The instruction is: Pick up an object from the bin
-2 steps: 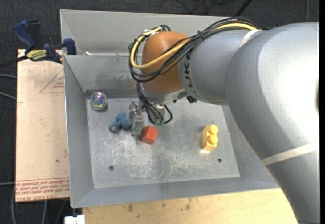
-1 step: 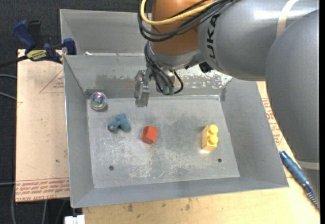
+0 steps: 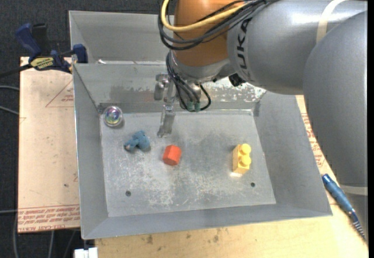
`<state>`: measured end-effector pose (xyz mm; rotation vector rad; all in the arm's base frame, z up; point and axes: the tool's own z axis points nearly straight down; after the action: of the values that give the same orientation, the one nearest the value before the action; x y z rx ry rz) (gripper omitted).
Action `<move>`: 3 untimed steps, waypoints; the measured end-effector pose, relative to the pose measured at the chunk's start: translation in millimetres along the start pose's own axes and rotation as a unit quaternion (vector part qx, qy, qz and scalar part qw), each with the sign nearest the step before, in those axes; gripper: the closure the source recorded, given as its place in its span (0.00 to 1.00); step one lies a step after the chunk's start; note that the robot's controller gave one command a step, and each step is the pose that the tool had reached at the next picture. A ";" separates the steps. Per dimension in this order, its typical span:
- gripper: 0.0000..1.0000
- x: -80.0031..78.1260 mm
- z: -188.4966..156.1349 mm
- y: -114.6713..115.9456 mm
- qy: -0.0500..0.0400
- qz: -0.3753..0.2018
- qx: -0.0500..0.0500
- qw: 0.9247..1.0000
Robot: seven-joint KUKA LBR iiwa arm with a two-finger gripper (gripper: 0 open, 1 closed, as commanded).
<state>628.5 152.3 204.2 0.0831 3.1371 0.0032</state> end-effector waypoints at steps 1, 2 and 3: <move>0.00 6.1 118.9 38.9 0.005 0.052 0.001 0.999; 0.00 7.4 134.8 -1.9 0.002 -0.019 0.001 1.000; 1.00 6.9 133.5 -0.6 0.001 -0.020 0.000 1.000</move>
Offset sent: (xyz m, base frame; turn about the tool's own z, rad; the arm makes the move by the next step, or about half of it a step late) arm -0.0011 0.0375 -0.1132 0.1085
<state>622.0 152.3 70.7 0.0215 3.1395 0.0024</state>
